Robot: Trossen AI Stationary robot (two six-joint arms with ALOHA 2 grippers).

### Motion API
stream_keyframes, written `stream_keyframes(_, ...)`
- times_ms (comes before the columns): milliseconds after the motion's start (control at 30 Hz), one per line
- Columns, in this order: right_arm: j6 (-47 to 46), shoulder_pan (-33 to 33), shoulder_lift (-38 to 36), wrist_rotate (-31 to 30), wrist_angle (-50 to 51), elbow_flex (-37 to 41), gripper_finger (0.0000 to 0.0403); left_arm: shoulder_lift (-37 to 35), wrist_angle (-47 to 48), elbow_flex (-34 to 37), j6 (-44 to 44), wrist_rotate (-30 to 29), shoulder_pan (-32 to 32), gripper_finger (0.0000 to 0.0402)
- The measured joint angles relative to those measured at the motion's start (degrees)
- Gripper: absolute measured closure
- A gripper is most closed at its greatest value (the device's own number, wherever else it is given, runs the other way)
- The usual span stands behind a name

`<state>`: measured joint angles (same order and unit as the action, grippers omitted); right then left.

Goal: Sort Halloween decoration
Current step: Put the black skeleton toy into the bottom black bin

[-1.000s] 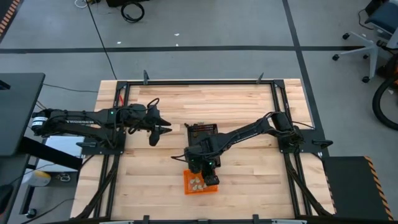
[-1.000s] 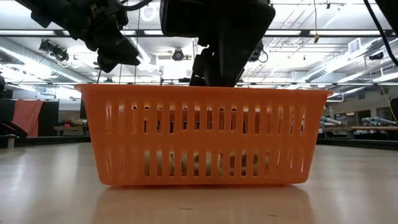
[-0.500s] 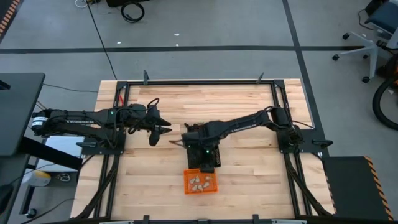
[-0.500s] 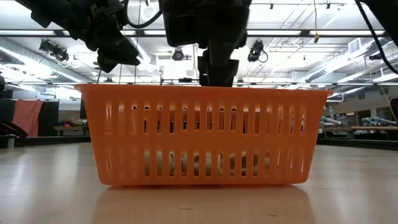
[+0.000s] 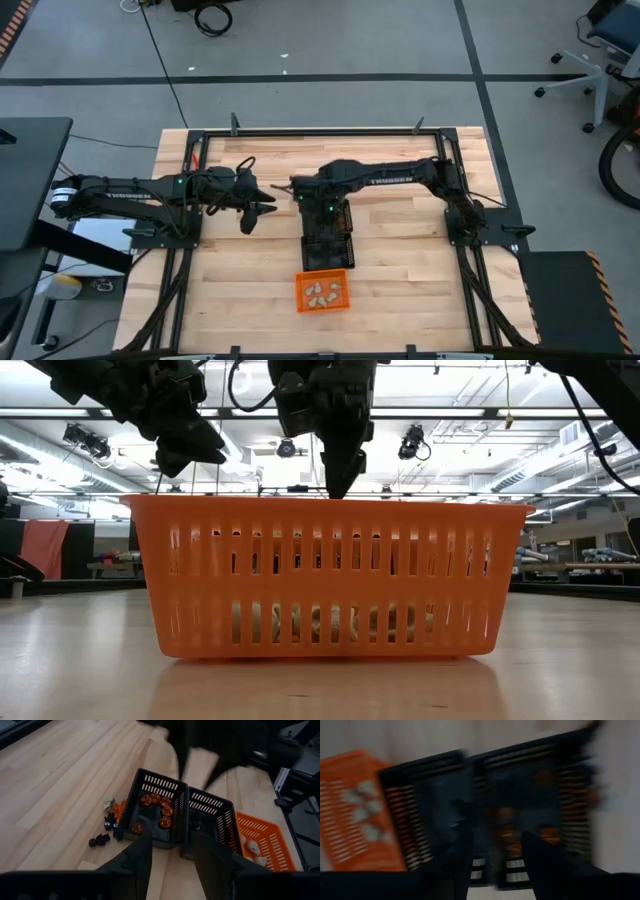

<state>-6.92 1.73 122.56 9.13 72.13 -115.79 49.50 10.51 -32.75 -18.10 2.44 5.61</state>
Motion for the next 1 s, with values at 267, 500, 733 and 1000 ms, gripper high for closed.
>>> stream_keyframes(267, 2.88, 3.23, 0.00, -10.19, 0.81, -6.31, 0.0233, 0.00, 0.02, 0.00, -0.80, -1.16, 0.00, 0.0257)
stream_keyframes(500, 7.00, 6.07, 0.00, -15.30, -4.12, -7.94, 0.0234, 0.00, -0.87, 0.00, -0.88, -2.92, 0.00, 0.0257)
stream_keyframes(733, 7.16, 8.42, 0.00, -15.15, -12.11, -7.94, 0.0234, 0.00, -1.40, 0.00, -0.86, -4.07, 0.00, 0.0257)
stream_keyframes(1000, 6.61, 11.18, 0.12, -11.48, -12.53, -6.35, 0.0234, 0.00, -1.45, -0.01, -0.58, -6.01, 0.02, 0.0257)
